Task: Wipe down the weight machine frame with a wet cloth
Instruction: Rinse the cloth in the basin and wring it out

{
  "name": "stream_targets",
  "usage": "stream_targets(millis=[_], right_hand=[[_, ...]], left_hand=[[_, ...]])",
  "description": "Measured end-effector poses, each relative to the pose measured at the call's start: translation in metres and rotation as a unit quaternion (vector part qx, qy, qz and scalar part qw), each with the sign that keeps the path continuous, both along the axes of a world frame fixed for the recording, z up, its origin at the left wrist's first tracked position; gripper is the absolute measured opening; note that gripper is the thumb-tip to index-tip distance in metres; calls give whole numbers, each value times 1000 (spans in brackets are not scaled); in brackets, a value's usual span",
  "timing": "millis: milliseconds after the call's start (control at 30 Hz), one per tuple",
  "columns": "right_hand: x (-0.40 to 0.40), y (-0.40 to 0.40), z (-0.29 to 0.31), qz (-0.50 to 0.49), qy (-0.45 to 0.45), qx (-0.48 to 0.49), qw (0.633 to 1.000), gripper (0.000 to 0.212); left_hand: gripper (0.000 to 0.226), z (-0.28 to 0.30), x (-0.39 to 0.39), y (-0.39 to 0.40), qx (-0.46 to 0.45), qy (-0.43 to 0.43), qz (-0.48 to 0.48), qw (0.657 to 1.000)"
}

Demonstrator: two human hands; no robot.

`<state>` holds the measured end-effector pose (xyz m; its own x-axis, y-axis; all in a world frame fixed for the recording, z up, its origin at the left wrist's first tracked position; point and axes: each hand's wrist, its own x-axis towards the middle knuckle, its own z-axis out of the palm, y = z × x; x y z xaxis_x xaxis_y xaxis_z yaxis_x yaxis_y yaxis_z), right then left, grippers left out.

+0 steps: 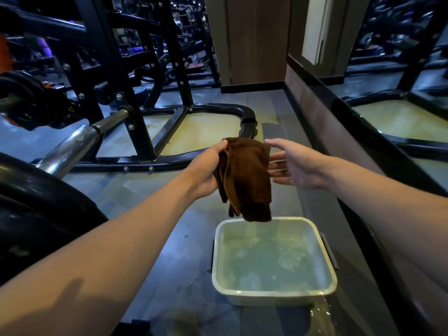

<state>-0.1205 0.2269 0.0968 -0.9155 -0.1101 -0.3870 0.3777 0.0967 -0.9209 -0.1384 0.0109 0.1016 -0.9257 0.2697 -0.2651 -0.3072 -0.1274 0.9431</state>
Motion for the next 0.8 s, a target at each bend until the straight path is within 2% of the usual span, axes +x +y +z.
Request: stream_targets(millis=[67, 133, 233, 300, 400, 467, 500, 533, 600, 633, 667, 700, 733, 767, 800], right_hand=[[0, -1, -1, 40, 0, -50, 998, 54], [-2, -1, 1, -1, 44, -71, 996, 39], [-4, 2, 5, -71, 136, -28, 988, 27], [-6, 4, 4, -86, 213, 93, 969, 26], [-7, 8, -1, -74, 336, 330, 879, 30], [-6, 5, -5, -72, 395, 365, 840, 33], [-6, 3, -5, -77, 401, 346, 844, 33], [-8, 2, -4, -75, 371, 306, 874, 32], [-9, 1, 7, 19, 220, 172, 960, 29], [-9, 2, 14, 59, 165, 131, 976, 29], [-9, 3, 19, 65, 160, 126, 977, 30], [-12, 4, 20, 35, 196, 162, 967, 29], [-14, 4, 19, -10, 255, 247, 935, 27], [-14, 3, 16, -30, 301, 358, 884, 26], [-13, 0, 11, -5, 312, 441, 842, 25]], left_hand=[[46, 1, 2, 2, 6, -13, -25, 1000], [50, 3, 3, 2, -16, -19, -53, 998], [32, 3, 2, 0, -75, 3, -79, 994], [23, 0, 2, -1, -83, 8, -63, 995], [23, -5, -1, 2, -91, 16, -16, 996], [26, -9, -2, 5, -132, 52, 14, 990], [28, -10, -3, 6, -169, 82, 20, 982], [30, -11, -4, 7, -210, 116, 27, 970], [27, -13, -4, 6, -283, 180, 39, 941], [25, -14, -4, 6, -300, 203, 37, 931], [25, -15, -5, 5, -308, 217, 31, 926], [24, -15, -5, 5, -302, 217, 28, 928], [24, -14, -5, 5, -286, 211, 32, 934], [25, -12, -6, 3, -276, 206, 38, 938], [26, -13, -7, 2, -274, 204, 41, 939]])
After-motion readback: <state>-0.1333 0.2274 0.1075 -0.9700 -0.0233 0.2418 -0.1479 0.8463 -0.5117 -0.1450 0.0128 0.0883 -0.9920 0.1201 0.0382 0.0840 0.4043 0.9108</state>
